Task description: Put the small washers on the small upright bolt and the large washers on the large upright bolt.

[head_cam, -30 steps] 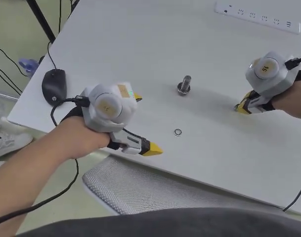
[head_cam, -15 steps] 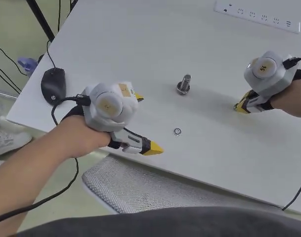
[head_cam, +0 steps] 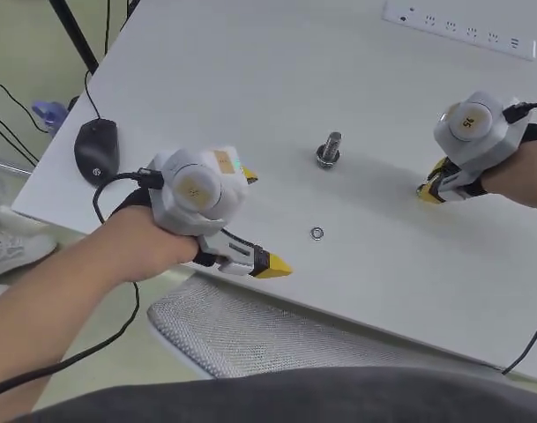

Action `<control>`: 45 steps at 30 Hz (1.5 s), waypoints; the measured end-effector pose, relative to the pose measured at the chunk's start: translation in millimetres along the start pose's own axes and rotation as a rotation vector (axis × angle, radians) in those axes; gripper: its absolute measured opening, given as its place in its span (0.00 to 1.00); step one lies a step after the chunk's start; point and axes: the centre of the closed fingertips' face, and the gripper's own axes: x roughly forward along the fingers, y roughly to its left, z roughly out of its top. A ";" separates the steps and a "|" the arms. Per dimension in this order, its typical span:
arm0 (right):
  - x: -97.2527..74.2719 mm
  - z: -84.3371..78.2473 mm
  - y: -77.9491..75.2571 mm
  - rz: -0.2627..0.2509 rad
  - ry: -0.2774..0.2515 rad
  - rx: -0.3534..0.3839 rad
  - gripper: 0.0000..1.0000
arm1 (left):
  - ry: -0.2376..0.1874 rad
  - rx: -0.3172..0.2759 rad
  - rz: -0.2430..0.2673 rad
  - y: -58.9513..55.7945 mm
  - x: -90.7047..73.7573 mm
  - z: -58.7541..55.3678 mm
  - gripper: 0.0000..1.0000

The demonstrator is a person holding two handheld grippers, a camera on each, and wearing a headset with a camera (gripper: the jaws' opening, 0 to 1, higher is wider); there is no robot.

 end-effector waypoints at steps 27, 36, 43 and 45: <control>-37.3 37.7 10.7 -0.006 -0.053 -0.091 0.27 | -0.027 0.026 0.012 2.0 -1.7 12.6 0.87; -42.8 64.5 31.4 0.014 -0.091 -0.143 0.28 | -0.023 0.029 0.020 2.6 -3.5 10.6 0.87; -42.0 84.3 53.2 0.042 -0.117 -0.191 0.28 | -0.028 0.028 0.021 2.6 -3.8 10.0 0.87; -40.5 87.9 58.3 0.050 -0.118 -0.202 0.29 | -0.026 0.028 0.022 3.1 -3.6 9.4 0.87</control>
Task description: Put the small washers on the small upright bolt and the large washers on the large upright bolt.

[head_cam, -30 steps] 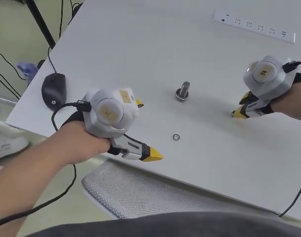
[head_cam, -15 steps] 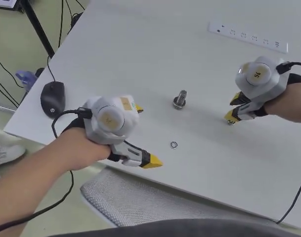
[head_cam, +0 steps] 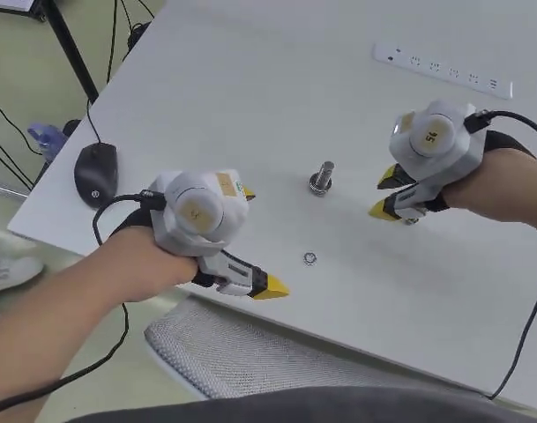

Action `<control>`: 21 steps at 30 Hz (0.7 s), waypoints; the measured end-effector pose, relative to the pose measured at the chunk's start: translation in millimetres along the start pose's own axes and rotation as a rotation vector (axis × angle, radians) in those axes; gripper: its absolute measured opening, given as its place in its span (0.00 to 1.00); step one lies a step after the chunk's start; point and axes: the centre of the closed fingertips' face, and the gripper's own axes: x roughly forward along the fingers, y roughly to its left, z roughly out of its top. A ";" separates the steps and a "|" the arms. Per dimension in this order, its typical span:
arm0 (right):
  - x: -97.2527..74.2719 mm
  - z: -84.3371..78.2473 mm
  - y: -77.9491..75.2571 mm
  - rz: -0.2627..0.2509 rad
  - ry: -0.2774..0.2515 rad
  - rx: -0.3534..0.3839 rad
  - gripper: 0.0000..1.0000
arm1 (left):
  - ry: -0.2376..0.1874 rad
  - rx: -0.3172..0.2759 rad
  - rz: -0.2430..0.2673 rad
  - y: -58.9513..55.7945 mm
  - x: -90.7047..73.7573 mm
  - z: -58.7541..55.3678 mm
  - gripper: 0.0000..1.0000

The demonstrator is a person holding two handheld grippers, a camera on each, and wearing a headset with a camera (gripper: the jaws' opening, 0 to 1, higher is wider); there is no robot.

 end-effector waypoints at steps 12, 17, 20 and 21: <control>18.3 23.6 34.3 0.057 -0.010 -0.085 0.29 | -0.008 -0.002 0.000 -1.2 1.4 3.6 0.88; 27.0 29.2 48.3 0.082 -0.026 -0.111 0.33 | -0.013 -0.004 0.004 -1.4 0.1 4.2 0.87; 31.2 29.0 54.1 0.098 -0.021 -0.135 0.34 | -0.005 0.003 0.006 -2.2 0.2 2.7 0.87; 33.0 29.6 55.6 0.098 -0.022 -0.142 0.34 | -0.006 0.005 0.007 -2.5 0.4 2.6 0.88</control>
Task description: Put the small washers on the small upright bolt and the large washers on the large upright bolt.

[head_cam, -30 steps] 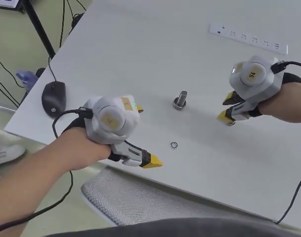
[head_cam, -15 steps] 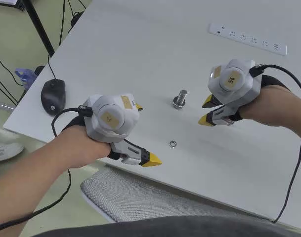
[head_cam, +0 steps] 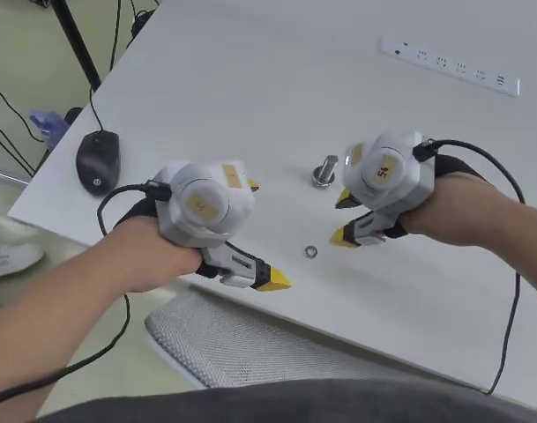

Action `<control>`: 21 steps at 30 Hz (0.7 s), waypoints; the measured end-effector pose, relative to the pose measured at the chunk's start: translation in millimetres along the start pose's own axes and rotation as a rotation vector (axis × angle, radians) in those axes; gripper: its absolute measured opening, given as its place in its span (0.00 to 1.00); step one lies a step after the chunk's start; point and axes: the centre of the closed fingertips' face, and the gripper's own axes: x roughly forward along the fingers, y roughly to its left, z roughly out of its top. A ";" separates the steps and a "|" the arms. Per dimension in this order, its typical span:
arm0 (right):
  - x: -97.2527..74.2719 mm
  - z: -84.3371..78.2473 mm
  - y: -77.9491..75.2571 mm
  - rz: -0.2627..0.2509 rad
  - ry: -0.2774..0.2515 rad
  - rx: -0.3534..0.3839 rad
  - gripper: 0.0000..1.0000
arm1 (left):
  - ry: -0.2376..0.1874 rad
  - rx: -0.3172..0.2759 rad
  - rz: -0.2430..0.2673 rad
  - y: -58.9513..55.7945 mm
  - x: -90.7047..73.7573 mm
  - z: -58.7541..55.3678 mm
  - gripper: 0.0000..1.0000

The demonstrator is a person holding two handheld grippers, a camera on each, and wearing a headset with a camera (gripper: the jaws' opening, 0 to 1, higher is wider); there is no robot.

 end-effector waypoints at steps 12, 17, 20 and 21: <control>38.2 -4.2 17.7 0.050 0.019 -0.076 0.31 | -0.004 -0.001 0.000 -2.2 1.7 0.9 0.87; 46.0 -2.9 17.1 0.046 0.026 -0.121 0.28 | -0.003 0.004 -0.004 -3.5 2.9 1.8 0.86; 49.0 -3.3 15.9 0.048 0.036 -0.126 0.27 | -0.008 0.003 -0.001 -2.9 3.0 2.4 0.85; 50.1 -3.1 15.8 0.051 0.038 -0.127 0.27 | -0.012 -0.003 -0.001 -3.1 2.9 2.5 0.85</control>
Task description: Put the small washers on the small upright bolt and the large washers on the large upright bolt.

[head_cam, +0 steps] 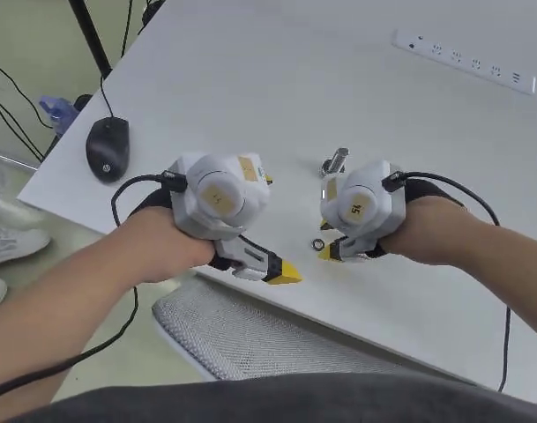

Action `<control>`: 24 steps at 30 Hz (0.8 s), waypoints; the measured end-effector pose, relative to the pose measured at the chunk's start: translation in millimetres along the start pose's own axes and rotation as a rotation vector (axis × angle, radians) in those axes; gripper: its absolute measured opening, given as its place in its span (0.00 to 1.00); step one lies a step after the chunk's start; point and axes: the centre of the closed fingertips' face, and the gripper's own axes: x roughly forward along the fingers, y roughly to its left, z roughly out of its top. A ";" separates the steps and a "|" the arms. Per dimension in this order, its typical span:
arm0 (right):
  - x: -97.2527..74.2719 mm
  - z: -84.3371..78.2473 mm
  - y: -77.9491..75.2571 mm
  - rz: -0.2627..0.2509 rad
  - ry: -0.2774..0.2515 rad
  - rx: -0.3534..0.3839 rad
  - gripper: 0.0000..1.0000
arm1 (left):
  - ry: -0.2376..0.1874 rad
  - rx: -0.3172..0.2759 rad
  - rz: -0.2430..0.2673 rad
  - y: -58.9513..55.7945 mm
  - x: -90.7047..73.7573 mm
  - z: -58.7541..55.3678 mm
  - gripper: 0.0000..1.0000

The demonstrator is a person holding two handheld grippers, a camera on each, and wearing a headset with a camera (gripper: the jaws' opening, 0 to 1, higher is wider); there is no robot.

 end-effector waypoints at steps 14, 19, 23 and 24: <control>4.9 -2.4 0.5 -0.014 0.004 0.016 0.25 | -0.008 -0.010 0.003 -0.1 -0.7 -0.4 0.84; 4.9 -2.7 1.9 -0.020 0.001 0.023 0.25 | -0.008 -0.007 0.008 -0.7 -0.7 -1.2 0.83; 4.7 -2.5 2.5 -0.027 0.003 0.022 0.23 | -0.009 -0.015 0.006 -3.0 -0.3 -3.2 0.83; 4.9 -2.3 3.2 -0.029 0.001 0.016 0.23 | -0.009 -0.016 0.006 -3.5 -0.3 -3.3 0.83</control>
